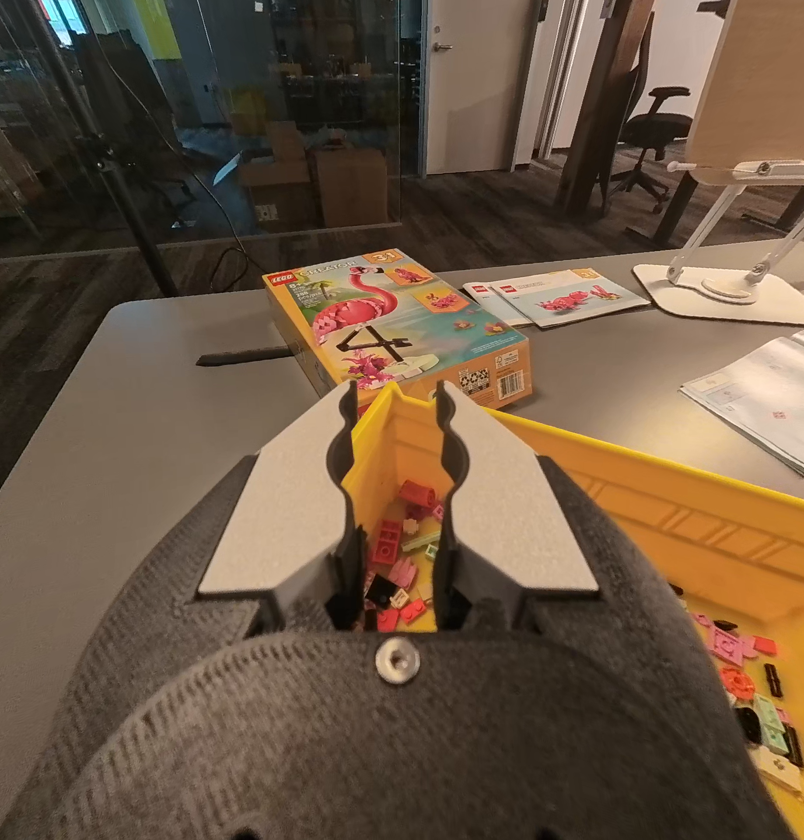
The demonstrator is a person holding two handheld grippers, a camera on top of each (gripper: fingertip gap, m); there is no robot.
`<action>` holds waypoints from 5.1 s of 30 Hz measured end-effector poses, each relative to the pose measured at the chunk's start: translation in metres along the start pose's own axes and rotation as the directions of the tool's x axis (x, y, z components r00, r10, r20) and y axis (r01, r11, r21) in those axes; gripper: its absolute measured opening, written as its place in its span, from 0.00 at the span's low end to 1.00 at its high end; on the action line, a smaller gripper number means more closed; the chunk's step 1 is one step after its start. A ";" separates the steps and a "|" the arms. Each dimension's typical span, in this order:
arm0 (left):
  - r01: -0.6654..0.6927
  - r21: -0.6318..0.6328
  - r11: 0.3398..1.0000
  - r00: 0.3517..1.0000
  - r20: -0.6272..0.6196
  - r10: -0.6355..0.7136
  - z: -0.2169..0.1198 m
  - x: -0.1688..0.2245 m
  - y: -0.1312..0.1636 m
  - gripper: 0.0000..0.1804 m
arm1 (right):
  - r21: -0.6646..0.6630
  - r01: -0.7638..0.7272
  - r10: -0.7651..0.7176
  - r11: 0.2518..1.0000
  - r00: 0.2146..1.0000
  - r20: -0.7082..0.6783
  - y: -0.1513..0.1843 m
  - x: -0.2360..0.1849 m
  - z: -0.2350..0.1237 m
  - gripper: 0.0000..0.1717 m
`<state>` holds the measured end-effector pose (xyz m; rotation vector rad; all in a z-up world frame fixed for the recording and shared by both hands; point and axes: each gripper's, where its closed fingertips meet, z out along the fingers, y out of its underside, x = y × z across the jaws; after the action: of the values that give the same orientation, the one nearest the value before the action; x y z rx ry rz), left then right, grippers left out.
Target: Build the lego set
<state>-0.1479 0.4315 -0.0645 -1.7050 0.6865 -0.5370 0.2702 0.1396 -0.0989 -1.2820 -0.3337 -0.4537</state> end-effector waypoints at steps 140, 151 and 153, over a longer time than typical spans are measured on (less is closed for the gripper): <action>-0.243 -0.770 0.590 0.929 -0.361 -0.088 0.057 0.059 0.134 0.12 | -0.157 -0.149 0.111 0.976 0.968 -0.226 0.036 0.045 -0.007 0.00; -0.034 -0.875 0.482 0.974 -0.137 -0.179 0.068 0.054 0.140 0.08 | -0.147 -0.163 0.129 0.976 0.968 -0.213 0.034 0.043 -0.007 0.00; -0.052 -0.876 0.480 0.980 -0.138 -0.146 0.064 0.052 0.138 0.07 | -0.143 -0.169 0.137 0.975 0.968 -0.211 0.034 0.043 -0.007 0.00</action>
<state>-0.0893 0.4178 -0.2141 -2.6850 1.2015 -0.3967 0.3247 0.1340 -0.1085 -1.3940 -0.0281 -0.4798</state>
